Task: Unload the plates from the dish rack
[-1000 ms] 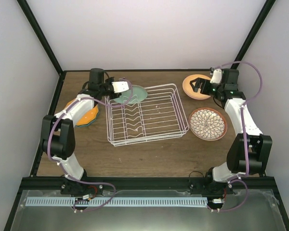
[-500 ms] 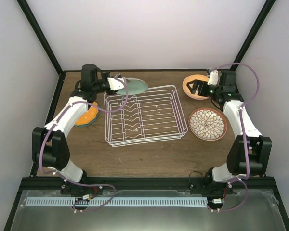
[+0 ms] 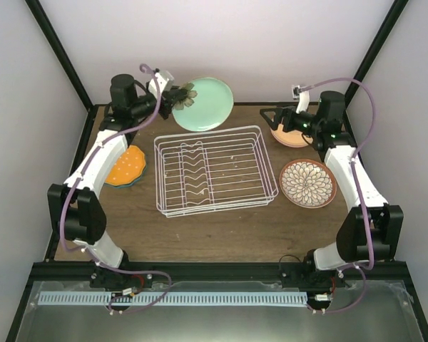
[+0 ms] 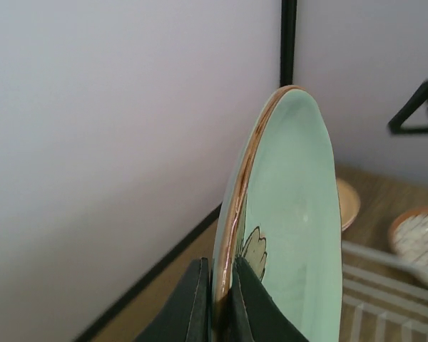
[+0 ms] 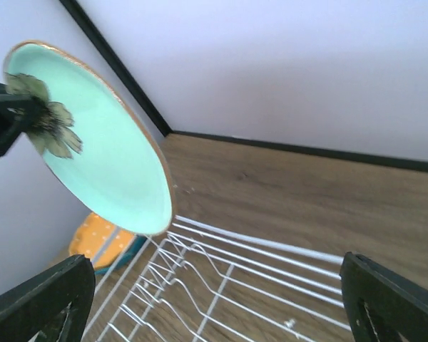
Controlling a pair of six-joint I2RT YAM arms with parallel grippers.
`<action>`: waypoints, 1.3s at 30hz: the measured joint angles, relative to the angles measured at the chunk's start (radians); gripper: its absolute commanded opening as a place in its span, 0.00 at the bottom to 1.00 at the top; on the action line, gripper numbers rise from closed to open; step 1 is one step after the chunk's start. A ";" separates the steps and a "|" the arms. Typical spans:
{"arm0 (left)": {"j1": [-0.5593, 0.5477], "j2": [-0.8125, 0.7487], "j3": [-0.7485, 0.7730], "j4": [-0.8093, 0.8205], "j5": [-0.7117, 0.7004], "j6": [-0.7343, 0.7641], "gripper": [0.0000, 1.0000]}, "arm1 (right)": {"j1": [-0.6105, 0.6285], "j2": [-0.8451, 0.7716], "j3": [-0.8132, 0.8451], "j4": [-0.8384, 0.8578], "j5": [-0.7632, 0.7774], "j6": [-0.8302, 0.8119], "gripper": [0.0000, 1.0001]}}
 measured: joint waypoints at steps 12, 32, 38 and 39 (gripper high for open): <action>0.003 0.174 0.048 0.148 0.188 -0.719 0.04 | 0.053 0.087 0.053 0.179 -0.122 0.141 0.90; -0.021 0.220 0.059 0.253 0.203 -0.922 0.05 | 0.181 0.309 0.194 0.223 -0.162 0.252 0.05; -0.019 0.226 0.061 0.281 0.192 -0.924 0.55 | 0.184 0.309 0.200 0.236 -0.160 0.319 0.01; -0.019 0.226 0.064 0.285 0.188 -0.922 0.62 | 0.184 0.312 0.199 0.233 -0.154 0.320 0.01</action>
